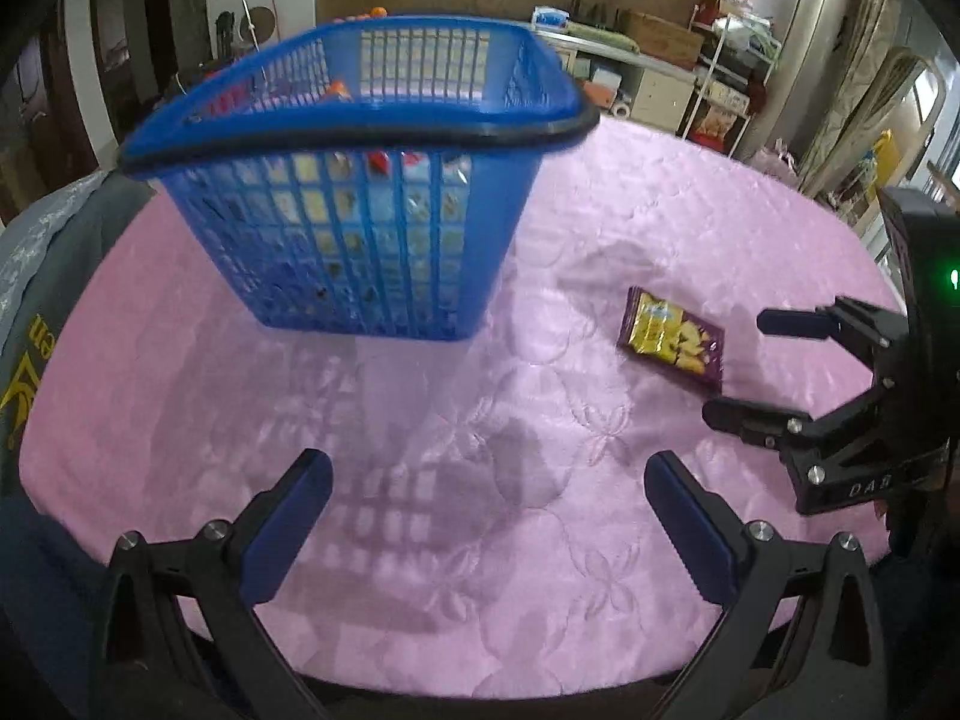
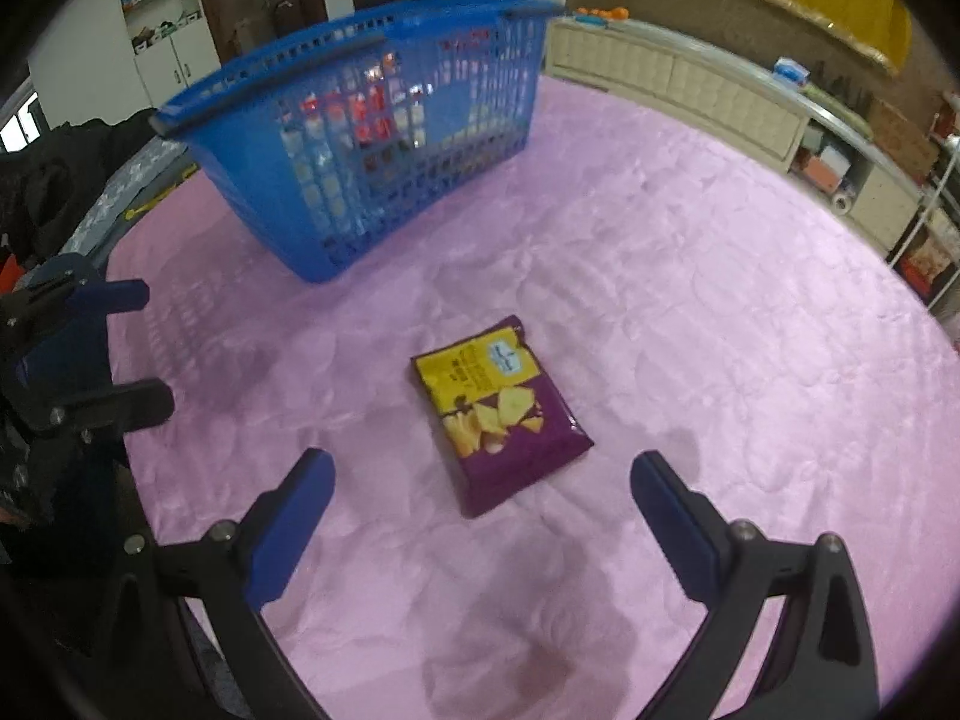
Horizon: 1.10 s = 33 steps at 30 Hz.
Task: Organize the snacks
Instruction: 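Move the right gripper to the yellow-purple chip bag and close it, then carry the chip bag with the right gripper over the basket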
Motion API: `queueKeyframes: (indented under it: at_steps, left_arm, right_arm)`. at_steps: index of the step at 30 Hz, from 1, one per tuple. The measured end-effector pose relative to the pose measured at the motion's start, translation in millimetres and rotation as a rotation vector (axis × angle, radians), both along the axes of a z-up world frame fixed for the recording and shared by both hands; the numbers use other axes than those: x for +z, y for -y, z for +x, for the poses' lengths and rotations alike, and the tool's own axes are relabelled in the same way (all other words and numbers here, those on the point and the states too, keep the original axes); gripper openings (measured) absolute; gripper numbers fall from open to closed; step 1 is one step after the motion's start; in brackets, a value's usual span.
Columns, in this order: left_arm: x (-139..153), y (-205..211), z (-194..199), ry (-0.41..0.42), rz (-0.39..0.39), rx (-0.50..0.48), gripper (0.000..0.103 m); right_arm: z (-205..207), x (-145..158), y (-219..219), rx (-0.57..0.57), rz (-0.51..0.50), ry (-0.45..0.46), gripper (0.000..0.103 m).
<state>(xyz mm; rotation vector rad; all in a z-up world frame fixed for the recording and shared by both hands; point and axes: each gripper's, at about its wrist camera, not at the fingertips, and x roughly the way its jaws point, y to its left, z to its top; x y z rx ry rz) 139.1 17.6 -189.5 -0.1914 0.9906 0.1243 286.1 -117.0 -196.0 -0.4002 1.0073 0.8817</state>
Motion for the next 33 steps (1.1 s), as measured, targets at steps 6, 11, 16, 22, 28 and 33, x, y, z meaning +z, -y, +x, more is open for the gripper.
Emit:
queueKeyframes:
  at_steps: [6,11,16,22,28,33]
  left_arm:
    - [-10,-5,14,-0.019,-0.035,0.008,0.103]
    - [-15,-7,21,-0.026,-0.041,0.012,0.103]
    - [-21,-6,25,-0.033,-0.036,0.005,0.103]
    - [-19,-2,23,-0.024,-0.050,-0.013,0.103]
    - [-1,1,8,0.029,-0.042,-0.030,0.103]
    - [17,4,-7,0.079,-0.027,-0.045,0.103]
  right_arm:
    - [14,-14,-7,0.034,-0.011,-0.013,0.100]
    - [16,-20,-16,0.095,-0.022,0.024,0.099]
    - [7,-14,-22,0.147,-0.015,0.073,0.063]
    - [-9,-9,-23,0.134,-0.036,0.076,0.054]
    - [-37,12,-23,0.124,-0.029,0.124,0.054]
    - [-53,44,-21,0.111,-0.004,0.160,0.054]
